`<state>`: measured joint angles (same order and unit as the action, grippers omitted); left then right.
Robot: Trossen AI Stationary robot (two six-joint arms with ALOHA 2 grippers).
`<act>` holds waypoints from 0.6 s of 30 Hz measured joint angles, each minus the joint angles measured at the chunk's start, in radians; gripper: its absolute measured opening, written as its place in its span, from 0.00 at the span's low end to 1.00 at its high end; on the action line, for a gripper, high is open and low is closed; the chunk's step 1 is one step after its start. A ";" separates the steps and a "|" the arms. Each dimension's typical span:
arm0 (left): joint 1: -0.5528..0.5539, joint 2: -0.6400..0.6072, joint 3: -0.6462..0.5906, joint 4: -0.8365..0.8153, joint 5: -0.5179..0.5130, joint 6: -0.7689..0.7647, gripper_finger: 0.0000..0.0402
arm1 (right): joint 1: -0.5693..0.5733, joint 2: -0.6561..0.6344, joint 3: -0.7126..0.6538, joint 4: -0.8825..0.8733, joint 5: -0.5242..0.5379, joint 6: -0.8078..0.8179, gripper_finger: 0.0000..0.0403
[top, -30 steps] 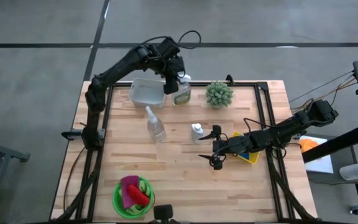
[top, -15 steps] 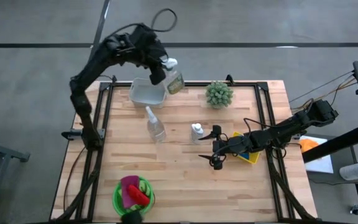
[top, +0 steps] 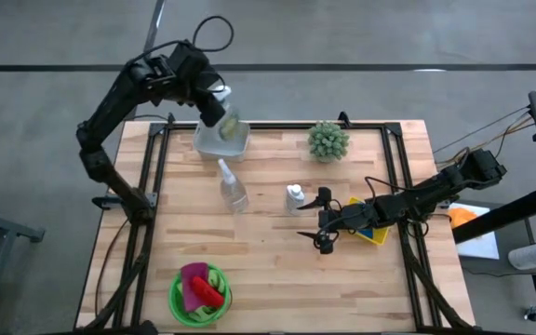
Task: Pick & Place Kitchen Items
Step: Put the white spray bottle into the gray bin
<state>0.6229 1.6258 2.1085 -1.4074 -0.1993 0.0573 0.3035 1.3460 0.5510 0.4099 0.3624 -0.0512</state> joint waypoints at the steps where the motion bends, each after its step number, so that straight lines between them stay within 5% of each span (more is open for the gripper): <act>1: 0.010 -0.016 -0.034 0.009 -0.015 -0.003 0.13 | 0.000 0.000 0.000 0.000 -0.001 0.000 0.83; 18: 0.152 -0.234 -0.502 0.246 -0.010 -0.057 0.13 | 0.000 0.000 0.000 0.000 -0.018 0.008 0.83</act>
<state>0.7749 1.3919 1.6063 -1.1618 -0.2093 0.0002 0.3031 1.3460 0.5510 0.4099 0.3443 -0.0430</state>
